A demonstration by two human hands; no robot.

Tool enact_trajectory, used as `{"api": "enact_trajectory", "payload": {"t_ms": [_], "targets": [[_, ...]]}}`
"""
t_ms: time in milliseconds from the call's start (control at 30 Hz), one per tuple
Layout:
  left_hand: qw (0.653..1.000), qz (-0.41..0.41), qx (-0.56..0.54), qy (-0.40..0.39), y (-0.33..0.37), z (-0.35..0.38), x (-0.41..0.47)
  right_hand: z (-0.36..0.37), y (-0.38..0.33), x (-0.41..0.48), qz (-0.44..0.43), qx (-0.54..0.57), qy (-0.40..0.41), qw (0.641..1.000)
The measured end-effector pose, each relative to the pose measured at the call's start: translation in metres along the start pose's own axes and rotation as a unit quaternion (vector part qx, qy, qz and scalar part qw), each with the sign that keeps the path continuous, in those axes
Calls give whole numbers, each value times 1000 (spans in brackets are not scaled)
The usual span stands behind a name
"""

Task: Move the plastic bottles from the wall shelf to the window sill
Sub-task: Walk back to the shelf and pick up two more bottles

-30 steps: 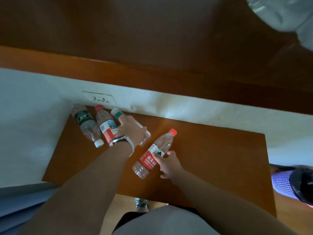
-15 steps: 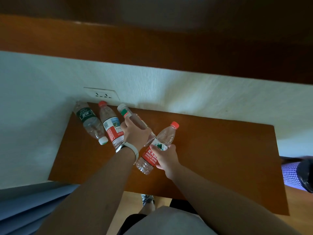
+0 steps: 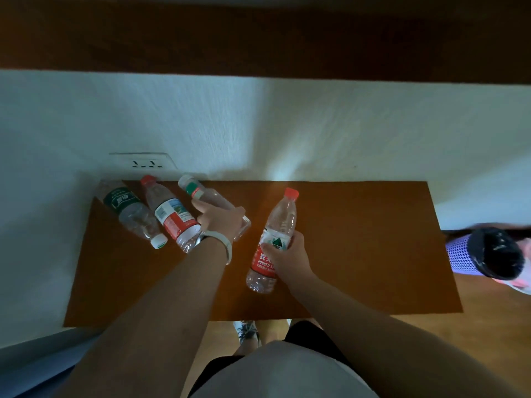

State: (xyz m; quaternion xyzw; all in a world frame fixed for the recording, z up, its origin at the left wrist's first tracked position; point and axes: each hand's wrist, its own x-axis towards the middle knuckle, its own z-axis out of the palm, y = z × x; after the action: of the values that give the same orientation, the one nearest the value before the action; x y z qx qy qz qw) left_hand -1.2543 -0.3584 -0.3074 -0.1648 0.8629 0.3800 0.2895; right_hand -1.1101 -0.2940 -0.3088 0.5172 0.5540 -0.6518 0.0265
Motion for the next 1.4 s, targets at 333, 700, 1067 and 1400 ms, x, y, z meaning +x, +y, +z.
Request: {"api": "enact_trajectory", "payload": {"t_ms": [333,700,1067,1400], "targets": [[998,-48,-25,-27,-11,4,-16,-14,10,-30,-16,54,27,998],[986,49,-103,-124,-46,-9,-35,-23,24,-53,-32,58,56,996],[969,165,-160,-89,-61,-49,-52,-48,9,-54,-74,9,14,997],[943,172,-279,-48,-57,-85,-99,-75,-28,-55,-136,-69,-144,978]]}}
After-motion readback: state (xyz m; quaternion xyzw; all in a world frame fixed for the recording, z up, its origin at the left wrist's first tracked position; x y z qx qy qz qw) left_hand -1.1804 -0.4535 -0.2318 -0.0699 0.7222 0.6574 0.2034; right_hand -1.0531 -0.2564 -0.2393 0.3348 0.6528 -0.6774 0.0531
